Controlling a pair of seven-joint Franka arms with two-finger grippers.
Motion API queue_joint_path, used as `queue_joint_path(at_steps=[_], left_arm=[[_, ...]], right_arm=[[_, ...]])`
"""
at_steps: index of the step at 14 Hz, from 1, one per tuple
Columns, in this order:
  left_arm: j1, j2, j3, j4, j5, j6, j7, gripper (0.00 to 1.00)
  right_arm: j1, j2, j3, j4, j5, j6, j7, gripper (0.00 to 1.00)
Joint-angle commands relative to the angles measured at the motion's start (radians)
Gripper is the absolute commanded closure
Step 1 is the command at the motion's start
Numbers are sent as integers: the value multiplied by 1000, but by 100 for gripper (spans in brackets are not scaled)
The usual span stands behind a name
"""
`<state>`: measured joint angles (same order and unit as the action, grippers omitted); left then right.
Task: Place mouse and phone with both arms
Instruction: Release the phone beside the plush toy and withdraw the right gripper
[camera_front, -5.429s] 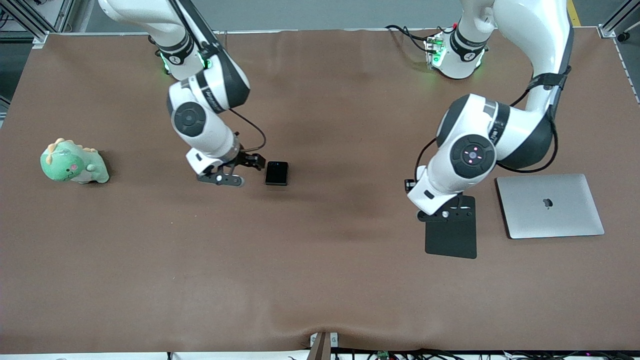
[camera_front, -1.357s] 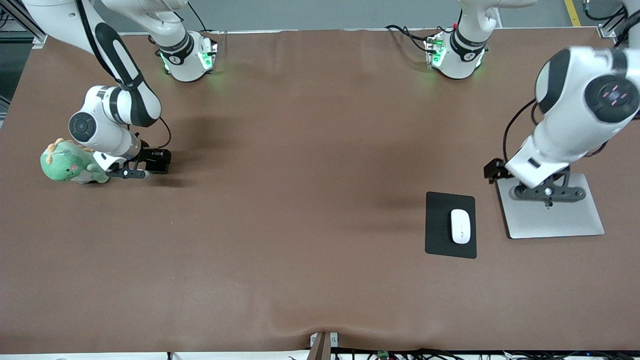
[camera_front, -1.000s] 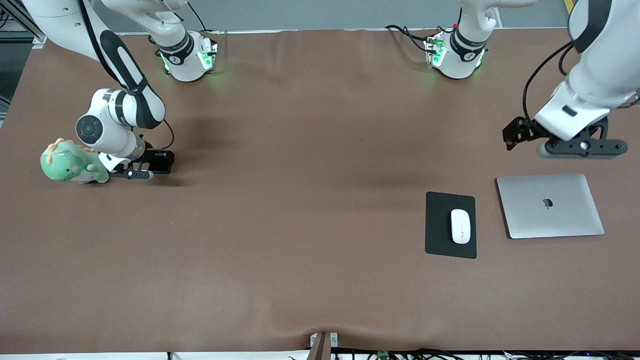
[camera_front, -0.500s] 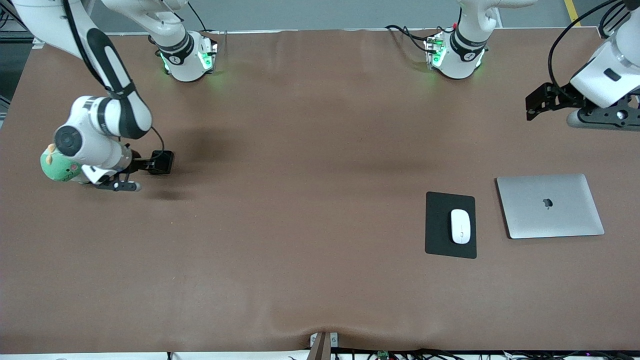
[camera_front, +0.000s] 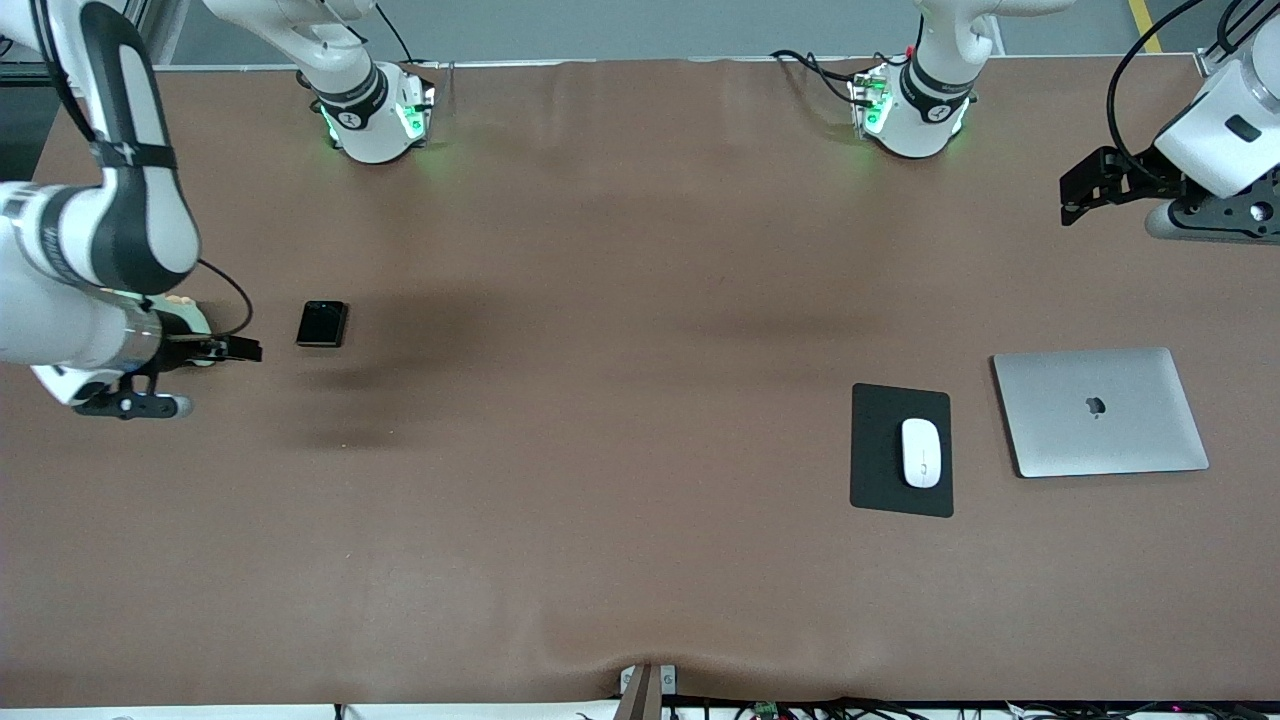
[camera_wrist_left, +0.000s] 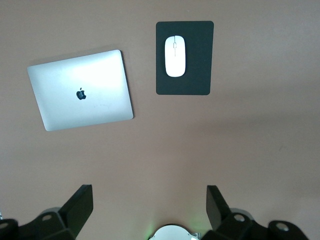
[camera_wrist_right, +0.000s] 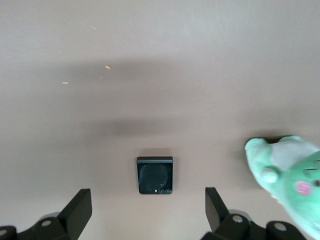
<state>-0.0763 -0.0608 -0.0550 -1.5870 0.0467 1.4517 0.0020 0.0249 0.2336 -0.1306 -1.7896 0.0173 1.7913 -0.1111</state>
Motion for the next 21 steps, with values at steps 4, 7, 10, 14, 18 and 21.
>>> queue_joint_path(at_steps=[4, 7, 10, 14, 18, 21], left_arm=[[1, 47, -3, 67, -18, -11, 0, 0], [6, 45, -3, 67, -18, -13, 1, 0], [7, 48, -2, 67, -13, -13, 1, 0], [9, 52, 4, 68, -18, -13, 12, 0], [12, 53, 6, 67, -18, -13, 15, 0], [12, 59, 6, 67, -16, -11, 16, 0]], right_arm=[[-33, 66, 35, 399, 1, -335, -88, 0], [-29, 63, 37, 542, -2, -354, -87, 0], [-25, 30, 42, 570, 23, -383, -85, 0], [-19, -55, 34, 556, 29, -475, -85, 0], [-19, -147, 32, 446, 26, -529, -85, 0], [-22, -232, 9, 311, 24, -475, -87, 0]])
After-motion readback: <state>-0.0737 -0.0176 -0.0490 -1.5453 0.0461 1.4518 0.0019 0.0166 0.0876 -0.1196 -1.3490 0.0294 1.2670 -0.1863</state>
